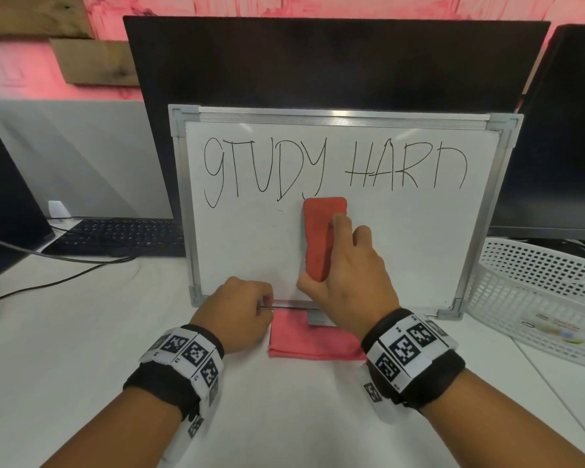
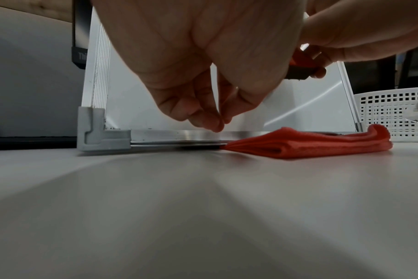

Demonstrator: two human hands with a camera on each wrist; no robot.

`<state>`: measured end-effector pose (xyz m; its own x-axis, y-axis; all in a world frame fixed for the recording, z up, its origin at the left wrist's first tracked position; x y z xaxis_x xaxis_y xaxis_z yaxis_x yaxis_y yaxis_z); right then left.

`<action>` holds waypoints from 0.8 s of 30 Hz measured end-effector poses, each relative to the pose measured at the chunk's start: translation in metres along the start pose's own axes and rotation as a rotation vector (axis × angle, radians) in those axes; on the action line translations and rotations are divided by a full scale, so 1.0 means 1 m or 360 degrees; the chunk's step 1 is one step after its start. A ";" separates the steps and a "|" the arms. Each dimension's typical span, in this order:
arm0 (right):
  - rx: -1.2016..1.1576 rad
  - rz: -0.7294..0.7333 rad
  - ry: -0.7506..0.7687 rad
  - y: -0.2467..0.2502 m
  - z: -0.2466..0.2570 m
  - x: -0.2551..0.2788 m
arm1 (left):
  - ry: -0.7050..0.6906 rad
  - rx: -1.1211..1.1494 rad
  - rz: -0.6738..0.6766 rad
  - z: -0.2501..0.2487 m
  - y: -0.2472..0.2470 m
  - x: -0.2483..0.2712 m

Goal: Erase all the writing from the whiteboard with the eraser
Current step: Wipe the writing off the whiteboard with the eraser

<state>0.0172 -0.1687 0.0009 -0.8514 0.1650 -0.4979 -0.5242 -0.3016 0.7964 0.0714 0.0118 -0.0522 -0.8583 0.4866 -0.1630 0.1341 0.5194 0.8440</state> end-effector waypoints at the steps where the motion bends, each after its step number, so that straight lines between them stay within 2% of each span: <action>1: 0.0002 -0.0011 0.0004 0.001 0.003 -0.004 | 0.0010 -0.0005 -0.0002 0.001 0.000 0.000; 8: 0.0035 0.0057 0.0012 -0.008 0.019 0.004 | 0.0048 -0.0026 -0.0027 0.011 0.009 0.005; 12: -0.0030 -0.0043 -0.0015 -0.003 0.028 -0.011 | 0.0049 -0.0021 -0.0034 0.016 0.012 0.008; 17: 0.0006 0.0064 0.0011 -0.013 0.038 0.000 | 0.0057 -0.0022 -0.0044 0.020 0.019 0.011; 21: -0.0039 0.0015 0.0000 -0.013 0.044 -0.012 | 0.0064 -0.0036 -0.0051 0.024 0.020 0.012; 24: 0.0005 0.0063 0.0051 -0.017 0.052 -0.007 | 0.0078 -0.0038 -0.0060 0.027 0.023 0.013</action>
<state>0.0306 -0.1155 0.0089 -0.8704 0.1231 -0.4767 -0.4903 -0.3046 0.8166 0.0765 0.0495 -0.0490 -0.8859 0.4316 -0.1699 0.0901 0.5194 0.8497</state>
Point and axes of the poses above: each hand's wrist, its own x-axis away from the middle knuckle, its own y-axis out of the back of the hand, z = x × y, the point moved 4 cm from there along -x, towards the middle knuckle, and after that the axes turned 7 degrees about x, right-handed, at the moved point
